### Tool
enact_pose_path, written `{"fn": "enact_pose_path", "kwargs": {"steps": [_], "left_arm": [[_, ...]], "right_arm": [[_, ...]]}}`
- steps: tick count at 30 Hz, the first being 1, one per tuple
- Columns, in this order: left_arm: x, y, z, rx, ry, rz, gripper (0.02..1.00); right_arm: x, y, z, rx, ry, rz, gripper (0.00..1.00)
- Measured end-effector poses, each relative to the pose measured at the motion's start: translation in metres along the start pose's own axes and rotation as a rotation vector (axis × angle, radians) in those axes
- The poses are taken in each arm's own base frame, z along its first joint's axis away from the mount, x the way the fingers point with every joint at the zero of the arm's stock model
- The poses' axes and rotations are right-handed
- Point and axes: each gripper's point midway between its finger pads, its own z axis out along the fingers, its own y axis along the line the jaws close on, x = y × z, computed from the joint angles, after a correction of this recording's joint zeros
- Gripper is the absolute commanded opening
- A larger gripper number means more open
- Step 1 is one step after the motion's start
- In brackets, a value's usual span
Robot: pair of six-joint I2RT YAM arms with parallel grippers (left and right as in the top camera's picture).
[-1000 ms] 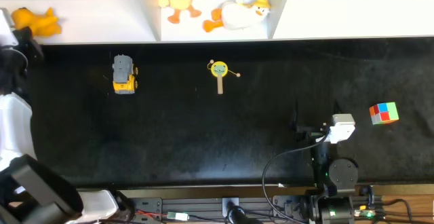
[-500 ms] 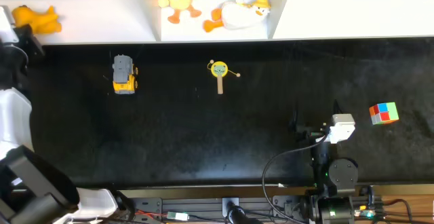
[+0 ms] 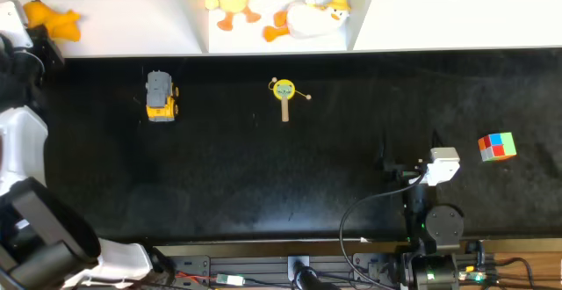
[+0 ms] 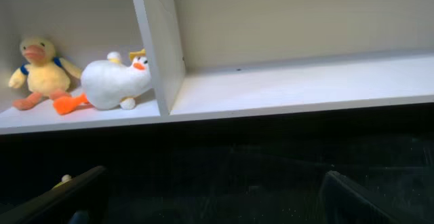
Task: Store Toys
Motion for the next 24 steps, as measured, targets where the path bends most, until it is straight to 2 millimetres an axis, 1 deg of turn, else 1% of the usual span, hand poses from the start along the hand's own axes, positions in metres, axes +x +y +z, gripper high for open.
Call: {"fn": "enact_pose_path", "kwargs": {"steps": [8,12,18,24], "left_arm": [[-0.0071,-0.0006,0.0014,0.000,-0.027,0.010,0.145],[-0.0075,-0.0014,0.0019,0.001,-0.029,0.011,0.145],[-0.0081,-0.0089,0.0035,0.012,-0.029,0.018,0.156],[-0.0081,-0.0090,0.0037,0.009,-0.029,0.019,0.161]], "right_arm": [[0.0002,0.0000,0.0000,0.000,0.001,0.000,0.996],[0.0001,-0.0001,0.0000,0.000,0.000,0.000,0.996],[0.0002,-0.0001,0.0000,0.000,0.001,0.000,0.996],[0.0002,-0.0001,0.0000,0.000,0.001,0.000,0.996]]}}
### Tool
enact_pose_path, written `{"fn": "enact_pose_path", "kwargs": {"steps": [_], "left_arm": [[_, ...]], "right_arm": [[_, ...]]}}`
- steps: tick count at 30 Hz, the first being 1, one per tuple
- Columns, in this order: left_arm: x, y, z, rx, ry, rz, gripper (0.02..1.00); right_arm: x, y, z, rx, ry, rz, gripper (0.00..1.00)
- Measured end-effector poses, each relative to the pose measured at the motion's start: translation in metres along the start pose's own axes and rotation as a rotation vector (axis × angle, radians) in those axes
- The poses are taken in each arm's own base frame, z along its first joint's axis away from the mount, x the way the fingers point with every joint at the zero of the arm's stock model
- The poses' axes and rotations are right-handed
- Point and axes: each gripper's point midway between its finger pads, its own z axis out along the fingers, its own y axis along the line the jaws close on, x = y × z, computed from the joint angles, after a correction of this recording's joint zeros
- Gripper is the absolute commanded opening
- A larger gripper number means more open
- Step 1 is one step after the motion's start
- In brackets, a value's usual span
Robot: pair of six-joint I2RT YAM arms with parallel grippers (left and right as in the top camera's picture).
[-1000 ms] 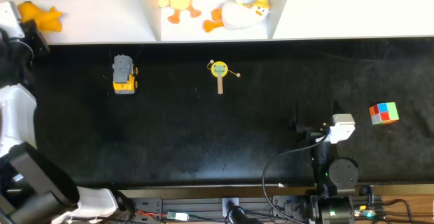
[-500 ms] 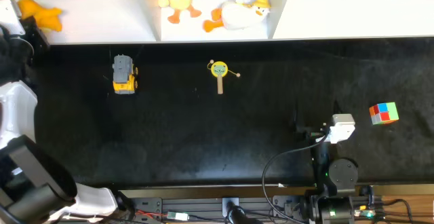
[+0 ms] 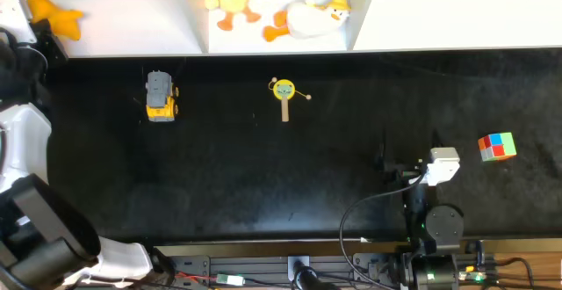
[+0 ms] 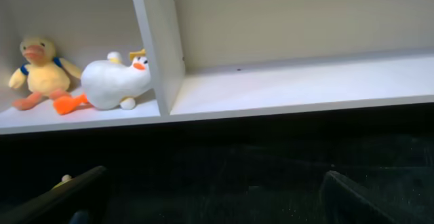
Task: Store Toys
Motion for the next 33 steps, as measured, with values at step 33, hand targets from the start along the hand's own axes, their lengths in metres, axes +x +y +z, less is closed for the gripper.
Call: {"fn": "enact_pose_path", "kwargs": {"steps": [33], "left_arm": [[0.013,-0.006,-0.009,0.023,0.076,-0.023,0.102]], "right_arm": [[0.000,0.000,0.000,0.000,0.000,0.000,0.996]]}}
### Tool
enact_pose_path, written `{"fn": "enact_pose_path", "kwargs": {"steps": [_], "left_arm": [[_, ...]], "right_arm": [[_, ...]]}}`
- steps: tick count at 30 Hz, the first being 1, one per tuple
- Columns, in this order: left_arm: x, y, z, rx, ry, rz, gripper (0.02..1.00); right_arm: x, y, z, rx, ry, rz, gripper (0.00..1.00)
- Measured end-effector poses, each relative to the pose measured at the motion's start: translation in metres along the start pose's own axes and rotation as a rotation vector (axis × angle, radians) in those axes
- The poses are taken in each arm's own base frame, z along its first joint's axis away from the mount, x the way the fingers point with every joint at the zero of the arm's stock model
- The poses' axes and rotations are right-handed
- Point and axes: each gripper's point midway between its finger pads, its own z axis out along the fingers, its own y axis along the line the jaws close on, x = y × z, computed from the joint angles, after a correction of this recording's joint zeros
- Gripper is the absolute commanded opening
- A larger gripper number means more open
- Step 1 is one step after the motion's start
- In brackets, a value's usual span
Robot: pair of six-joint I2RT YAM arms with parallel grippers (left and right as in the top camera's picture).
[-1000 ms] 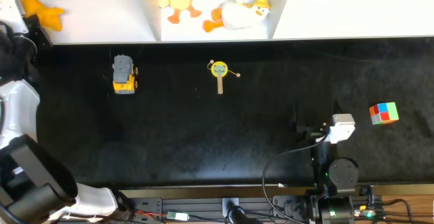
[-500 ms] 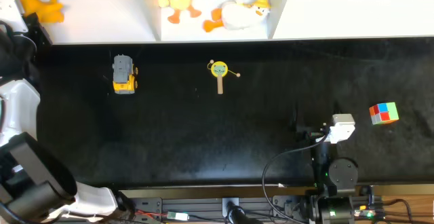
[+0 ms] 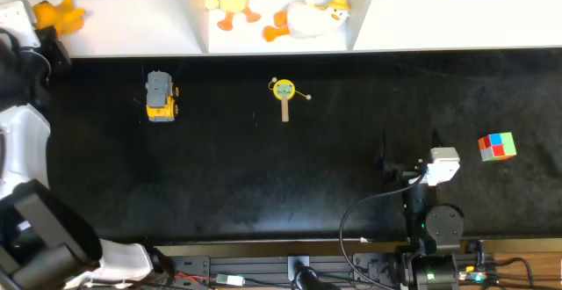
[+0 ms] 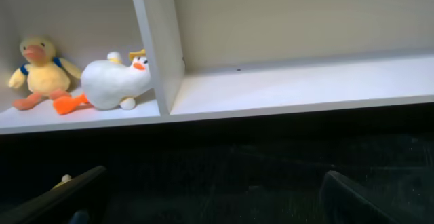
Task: Store Toys
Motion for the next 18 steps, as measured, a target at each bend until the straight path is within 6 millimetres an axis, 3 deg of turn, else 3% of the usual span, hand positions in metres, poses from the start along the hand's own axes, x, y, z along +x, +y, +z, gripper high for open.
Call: {"fn": "enact_pose_path", "kwargs": {"steps": [7,18], "left_arm": [[0.007,0.002,-0.007,-0.009,0.038,-0.015,0.099],[0.000,0.008,-0.020,-0.034,0.031,-0.019,0.099]], "right_arm": [[0.000,0.000,0.000,0.000,0.000,0.000,0.996],[0.000,0.000,0.000,0.000,0.000,0.000,0.996]]}}
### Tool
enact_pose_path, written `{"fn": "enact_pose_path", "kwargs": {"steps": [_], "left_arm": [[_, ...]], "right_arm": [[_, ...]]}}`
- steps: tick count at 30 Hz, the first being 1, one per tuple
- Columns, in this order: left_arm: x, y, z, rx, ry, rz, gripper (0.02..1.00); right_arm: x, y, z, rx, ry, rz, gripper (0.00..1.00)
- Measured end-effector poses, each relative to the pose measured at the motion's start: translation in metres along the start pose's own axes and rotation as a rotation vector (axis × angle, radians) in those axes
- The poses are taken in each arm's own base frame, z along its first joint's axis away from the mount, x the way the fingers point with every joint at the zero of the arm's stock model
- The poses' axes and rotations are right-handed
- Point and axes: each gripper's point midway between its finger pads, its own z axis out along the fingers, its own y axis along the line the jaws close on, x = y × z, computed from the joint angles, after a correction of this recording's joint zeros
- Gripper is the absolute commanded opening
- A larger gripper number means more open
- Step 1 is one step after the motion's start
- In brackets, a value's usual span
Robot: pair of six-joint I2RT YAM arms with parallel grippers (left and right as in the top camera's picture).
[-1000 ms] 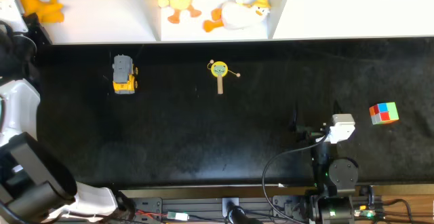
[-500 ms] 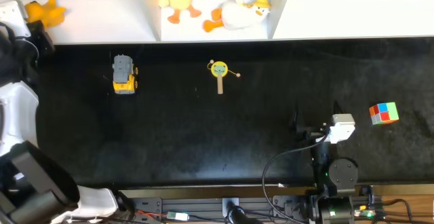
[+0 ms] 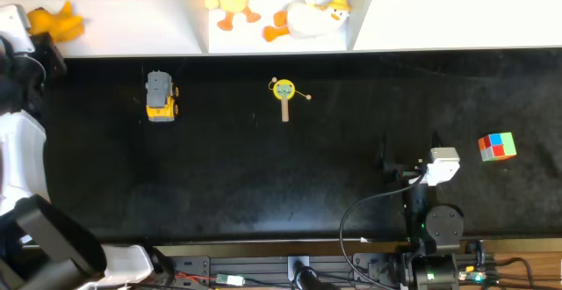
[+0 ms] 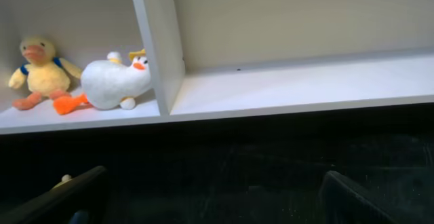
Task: Store Toys
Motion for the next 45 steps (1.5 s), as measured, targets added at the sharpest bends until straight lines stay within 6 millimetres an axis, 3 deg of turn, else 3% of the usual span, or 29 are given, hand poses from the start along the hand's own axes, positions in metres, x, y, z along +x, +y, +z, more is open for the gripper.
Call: {"fn": "enact_pose_path", "kwargs": {"steps": [32,45], "left_arm": [[-0.014,0.005,-0.005,-0.037,-0.048,0.015,0.108],[-0.008,0.007,0.003,-0.036,-0.035,0.011,0.108]], "right_arm": [[0.000,0.000,0.000,0.000,0.000,0.000,0.996],[0.000,0.000,0.000,0.000,0.000,0.000,0.993]]}}
